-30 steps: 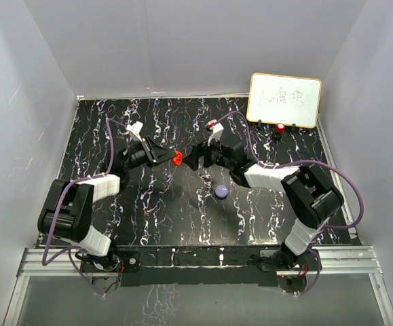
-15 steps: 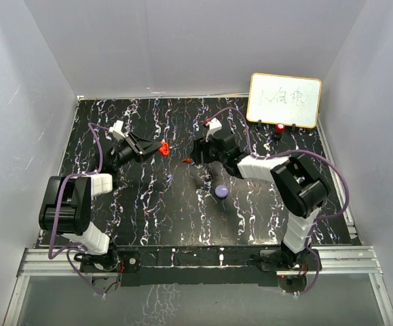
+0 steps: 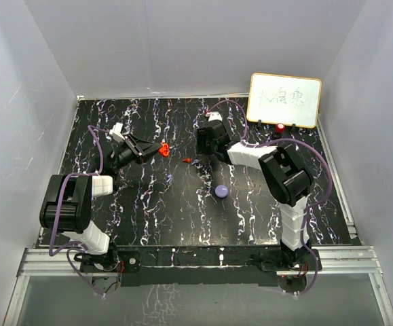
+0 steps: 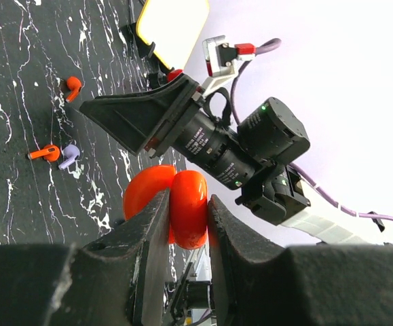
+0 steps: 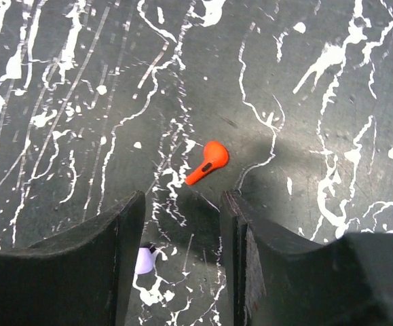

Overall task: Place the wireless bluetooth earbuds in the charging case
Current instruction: Pick up the earbud from the center of the board.

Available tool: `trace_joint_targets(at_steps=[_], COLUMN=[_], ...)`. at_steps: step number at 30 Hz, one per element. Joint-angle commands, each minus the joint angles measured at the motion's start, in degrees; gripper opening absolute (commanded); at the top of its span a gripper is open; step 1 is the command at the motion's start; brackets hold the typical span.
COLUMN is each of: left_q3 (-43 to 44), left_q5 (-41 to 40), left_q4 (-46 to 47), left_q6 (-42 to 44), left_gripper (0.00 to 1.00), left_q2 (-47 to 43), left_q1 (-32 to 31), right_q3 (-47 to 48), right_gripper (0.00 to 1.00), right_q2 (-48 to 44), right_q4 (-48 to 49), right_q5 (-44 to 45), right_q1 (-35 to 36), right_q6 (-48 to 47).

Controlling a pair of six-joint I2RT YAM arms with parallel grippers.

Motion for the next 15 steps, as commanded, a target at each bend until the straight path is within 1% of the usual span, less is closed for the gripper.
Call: trace_joint_targets(at_steps=[1,9,15], left_q3=[-0.6,-0.3,-0.4], left_q5=[1.4,1.8,2.0], left_q4=[3.6,4.0,5.6], left_q6=[-0.4,-0.8,-1.3], left_gripper=[0.00,0.00,0.00], left_q2=[0.1,0.7,1.0], left_q1=[0.7,1.0,1.1], right_q3=[3.3,4.4,5.7], right_gripper=[0.44,0.36,0.35], right_q2=[1.2,2.3,3.3], right_q4=[-2.1,-2.6,-2.5], right_q5=[2.4,2.2,1.3], right_q1=[-0.9,-1.5,-1.6], right_q6=[3.4,4.4,5.0])
